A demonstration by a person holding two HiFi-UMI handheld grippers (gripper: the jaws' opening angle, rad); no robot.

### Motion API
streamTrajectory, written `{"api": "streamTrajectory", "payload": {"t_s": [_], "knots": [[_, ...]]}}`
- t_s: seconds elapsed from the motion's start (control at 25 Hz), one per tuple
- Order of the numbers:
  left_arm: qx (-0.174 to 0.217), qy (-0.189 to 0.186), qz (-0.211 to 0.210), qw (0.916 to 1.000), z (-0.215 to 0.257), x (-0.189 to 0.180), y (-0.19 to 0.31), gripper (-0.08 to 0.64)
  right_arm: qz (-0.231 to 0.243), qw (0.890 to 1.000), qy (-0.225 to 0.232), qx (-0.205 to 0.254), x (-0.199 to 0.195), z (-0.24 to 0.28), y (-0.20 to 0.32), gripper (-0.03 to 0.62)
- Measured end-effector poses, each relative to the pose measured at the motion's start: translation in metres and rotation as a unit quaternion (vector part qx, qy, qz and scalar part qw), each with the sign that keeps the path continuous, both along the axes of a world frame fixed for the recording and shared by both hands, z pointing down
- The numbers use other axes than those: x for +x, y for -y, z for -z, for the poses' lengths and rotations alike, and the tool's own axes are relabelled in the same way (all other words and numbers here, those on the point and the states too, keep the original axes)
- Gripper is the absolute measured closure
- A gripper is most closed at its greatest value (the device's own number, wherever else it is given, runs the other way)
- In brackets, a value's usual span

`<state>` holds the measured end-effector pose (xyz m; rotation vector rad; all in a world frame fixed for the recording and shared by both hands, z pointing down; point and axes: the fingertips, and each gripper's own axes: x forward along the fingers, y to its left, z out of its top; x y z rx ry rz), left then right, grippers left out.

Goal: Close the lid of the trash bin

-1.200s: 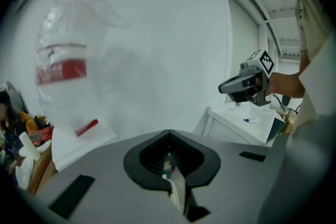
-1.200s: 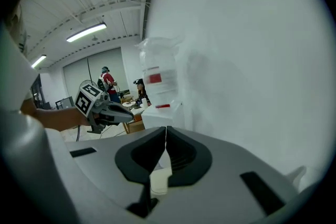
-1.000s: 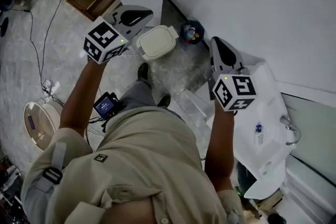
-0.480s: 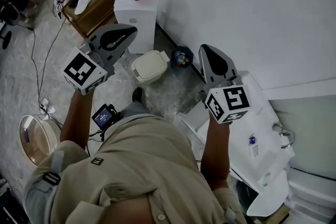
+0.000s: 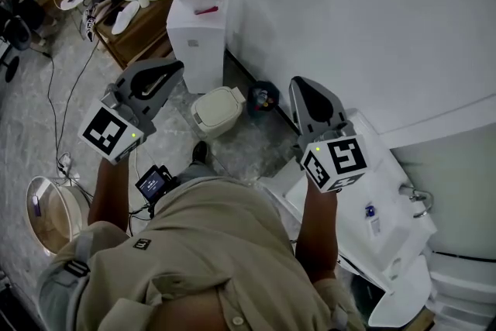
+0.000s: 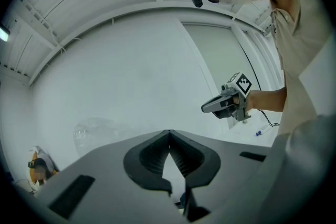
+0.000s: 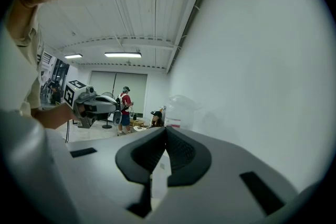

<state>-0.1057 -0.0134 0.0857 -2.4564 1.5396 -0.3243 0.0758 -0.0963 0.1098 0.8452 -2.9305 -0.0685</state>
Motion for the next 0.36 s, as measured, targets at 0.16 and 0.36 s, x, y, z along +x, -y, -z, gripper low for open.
{"api": "streamTrajectory", "payload": {"t_s": [0.16,0.36], "knots": [[-0.008,-0.01,0.011,0.9999,-0.004,-0.002,-0.005,0.546,0.001,1.0,-0.006,0.0,0.005,0.003,-0.001,0.569],[-0.004,-0.017,0.014,0.9997,-0.004,0.001,-0.019,0.546,0.007,1.0,-0.01,0.007,0.007,0.005,-0.012,0.569]]}}
